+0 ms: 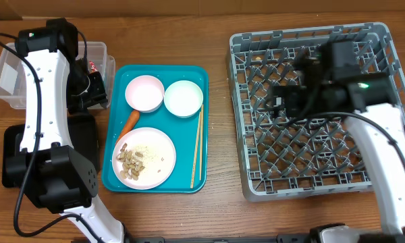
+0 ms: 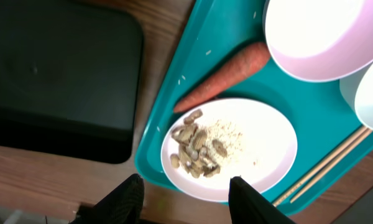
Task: Sort waste into correct bins and load items into the dishwasher
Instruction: 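Drop the tissue into the clear plastic bin, then grasp the white bowl on the teal tray with the right gripper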
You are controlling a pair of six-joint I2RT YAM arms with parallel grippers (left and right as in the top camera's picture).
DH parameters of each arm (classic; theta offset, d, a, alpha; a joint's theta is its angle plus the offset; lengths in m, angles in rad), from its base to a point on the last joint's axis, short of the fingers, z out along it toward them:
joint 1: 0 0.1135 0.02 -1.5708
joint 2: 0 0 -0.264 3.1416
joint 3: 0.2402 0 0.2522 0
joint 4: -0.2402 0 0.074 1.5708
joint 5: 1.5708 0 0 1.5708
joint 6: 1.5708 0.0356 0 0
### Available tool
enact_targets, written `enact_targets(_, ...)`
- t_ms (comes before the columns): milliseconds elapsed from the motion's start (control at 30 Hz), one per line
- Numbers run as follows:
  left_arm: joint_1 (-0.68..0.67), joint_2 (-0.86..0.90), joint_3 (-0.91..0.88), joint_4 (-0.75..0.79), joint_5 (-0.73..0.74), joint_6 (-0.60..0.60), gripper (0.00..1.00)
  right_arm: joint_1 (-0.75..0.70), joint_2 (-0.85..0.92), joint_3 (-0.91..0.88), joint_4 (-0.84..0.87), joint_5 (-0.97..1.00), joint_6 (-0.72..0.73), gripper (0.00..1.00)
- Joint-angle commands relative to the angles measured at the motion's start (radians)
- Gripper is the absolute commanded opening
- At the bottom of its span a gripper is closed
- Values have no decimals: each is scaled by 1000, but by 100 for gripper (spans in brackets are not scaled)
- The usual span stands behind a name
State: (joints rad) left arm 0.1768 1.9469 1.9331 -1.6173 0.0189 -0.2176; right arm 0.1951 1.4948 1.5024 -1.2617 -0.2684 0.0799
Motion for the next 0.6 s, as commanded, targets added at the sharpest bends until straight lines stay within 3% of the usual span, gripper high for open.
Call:
enact_targets(0,0,-45,8,-50,23,9,47,129,76,110,2,115,63,100)
enact_targets(200,-2,-180,-88,-67,22,15,47,239,231,259,82,109,115,100)
enact_targets(333,-2,-358,-250,27,22,11,48,294,315,267,178,116,124,100)
enact_targets(567,-1,-592,-486,203,23,11,62,359,463,267,294,200,260,84)
